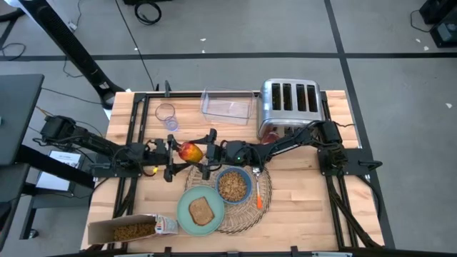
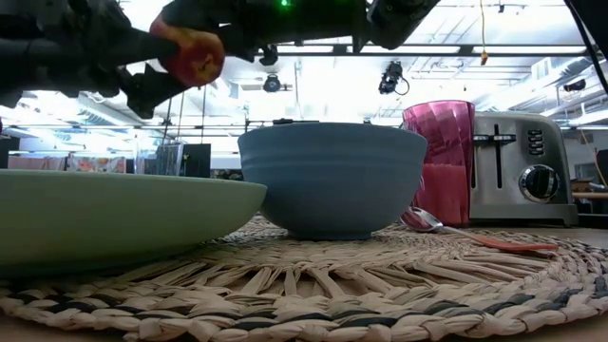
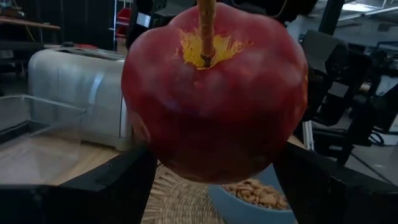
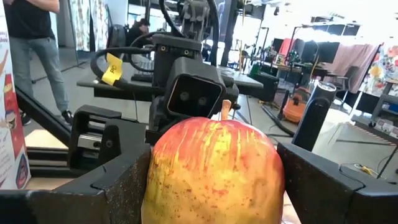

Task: Arrange a breakfast setting
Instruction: Put the red apple to the top right of the blue bowl on the placemat

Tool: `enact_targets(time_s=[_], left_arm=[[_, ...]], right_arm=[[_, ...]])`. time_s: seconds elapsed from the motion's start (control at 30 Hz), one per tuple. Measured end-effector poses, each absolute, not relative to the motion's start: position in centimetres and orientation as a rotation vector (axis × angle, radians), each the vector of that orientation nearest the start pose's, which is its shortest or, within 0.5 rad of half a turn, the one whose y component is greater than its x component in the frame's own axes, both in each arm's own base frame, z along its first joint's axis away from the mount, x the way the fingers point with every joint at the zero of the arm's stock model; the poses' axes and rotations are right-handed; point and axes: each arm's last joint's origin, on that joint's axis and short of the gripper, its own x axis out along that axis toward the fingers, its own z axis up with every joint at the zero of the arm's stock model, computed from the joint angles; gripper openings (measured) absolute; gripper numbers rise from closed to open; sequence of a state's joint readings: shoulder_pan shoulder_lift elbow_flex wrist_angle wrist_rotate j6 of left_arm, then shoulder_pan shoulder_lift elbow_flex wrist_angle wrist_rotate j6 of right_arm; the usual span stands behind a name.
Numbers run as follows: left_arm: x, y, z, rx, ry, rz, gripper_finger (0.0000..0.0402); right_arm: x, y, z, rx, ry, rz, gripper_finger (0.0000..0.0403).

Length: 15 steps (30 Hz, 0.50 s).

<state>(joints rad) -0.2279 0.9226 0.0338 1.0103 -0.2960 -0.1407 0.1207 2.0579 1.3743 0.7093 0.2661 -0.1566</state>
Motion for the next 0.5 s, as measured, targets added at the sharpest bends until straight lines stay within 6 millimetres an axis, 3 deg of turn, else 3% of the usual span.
enact_targets(time_s=[0.5], left_arm=[[15.5, -2.7, 15.6, -0.204, 0.058, 0.067, 0.0314]], right_arm=[[46.4, 4.9, 21.5, -0.168, 0.141, -0.145, 0.0326]])
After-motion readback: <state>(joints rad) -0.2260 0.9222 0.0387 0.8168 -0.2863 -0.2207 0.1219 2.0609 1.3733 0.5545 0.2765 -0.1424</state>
